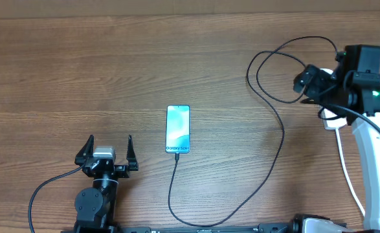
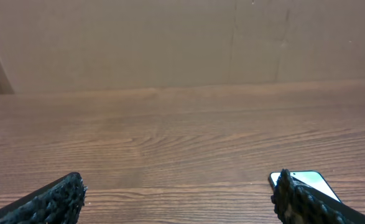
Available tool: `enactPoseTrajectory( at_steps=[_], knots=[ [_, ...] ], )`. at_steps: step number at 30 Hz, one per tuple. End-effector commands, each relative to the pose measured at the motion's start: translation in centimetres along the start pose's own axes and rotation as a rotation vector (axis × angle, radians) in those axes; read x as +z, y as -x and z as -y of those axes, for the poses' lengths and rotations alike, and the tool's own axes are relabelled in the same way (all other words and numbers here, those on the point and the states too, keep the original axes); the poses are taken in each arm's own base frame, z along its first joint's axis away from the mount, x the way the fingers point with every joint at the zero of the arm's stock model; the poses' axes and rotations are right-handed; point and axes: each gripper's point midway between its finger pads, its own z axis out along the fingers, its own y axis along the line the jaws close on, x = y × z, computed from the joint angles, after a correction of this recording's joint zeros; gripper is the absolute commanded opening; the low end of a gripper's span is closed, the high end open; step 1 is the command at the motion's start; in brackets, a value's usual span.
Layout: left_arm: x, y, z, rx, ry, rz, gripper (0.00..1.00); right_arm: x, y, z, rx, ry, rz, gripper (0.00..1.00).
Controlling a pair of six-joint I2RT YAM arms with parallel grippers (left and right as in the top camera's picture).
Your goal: Plug charger to phone and switch on socket
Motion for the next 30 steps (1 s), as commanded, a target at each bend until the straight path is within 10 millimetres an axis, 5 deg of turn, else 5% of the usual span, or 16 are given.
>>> enactPoseTrajectory(
  at_steps=[1,8,20,30],
  knots=[
    [0.0,0.1,0.0,0.019,0.001,0.008,0.99,-0.2,-0.1,-1.1,-0.025,0.019,0.005,1.0],
    [0.0,0.1,0.0,0.019,0.001,0.008,1.0,0.4,-0.6,-0.8,-0.025,0.011,-0.015,1.0],
    [0.0,0.1,0.0,0.019,0.001,0.008,1.0,4.7,-8.5,3.2,-0.008,-0.086,-0.23,1.0],
    [0.0,0.1,0.0,0.019,0.001,0.008,0.99,3.8,-12.5,5.1,-0.008,-0.101,-0.244,1.0]
  ],
)
